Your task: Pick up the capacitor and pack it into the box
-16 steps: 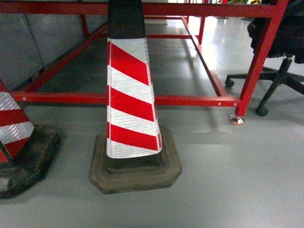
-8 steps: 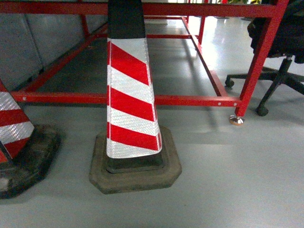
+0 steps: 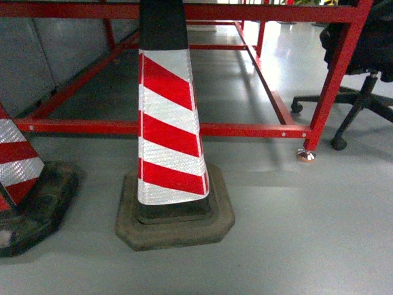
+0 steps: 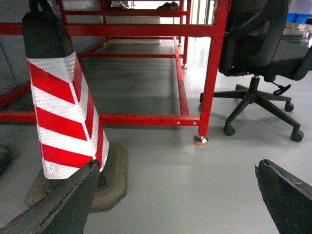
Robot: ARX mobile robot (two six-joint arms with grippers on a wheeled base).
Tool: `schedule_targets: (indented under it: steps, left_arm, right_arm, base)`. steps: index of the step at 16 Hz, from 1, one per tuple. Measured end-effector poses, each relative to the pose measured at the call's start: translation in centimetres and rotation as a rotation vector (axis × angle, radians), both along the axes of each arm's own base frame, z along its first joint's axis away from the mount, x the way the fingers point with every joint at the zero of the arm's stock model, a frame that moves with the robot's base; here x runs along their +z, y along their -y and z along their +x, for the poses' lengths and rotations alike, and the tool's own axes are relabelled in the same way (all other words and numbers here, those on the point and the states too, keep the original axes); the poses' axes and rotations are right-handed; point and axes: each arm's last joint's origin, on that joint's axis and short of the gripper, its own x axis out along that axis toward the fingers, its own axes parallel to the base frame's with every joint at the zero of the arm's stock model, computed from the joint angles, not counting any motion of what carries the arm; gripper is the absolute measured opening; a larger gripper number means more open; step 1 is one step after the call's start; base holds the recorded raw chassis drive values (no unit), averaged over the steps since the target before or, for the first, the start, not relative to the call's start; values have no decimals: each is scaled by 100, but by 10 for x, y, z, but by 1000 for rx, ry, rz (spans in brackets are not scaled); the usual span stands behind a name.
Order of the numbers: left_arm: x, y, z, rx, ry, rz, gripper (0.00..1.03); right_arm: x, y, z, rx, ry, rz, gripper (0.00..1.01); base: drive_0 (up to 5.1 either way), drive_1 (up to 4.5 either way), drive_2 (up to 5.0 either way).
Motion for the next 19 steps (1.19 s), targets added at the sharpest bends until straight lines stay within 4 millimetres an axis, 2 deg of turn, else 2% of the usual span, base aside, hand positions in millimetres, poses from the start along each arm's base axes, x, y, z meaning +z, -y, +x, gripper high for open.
schedule_targets:
  steps: [19]
  left_arm:
    - [0,0,0,0,-2,0,44]
  right_arm:
    - [0,0,0,1,0,-1,98]
  base:
    - [0,0,0]
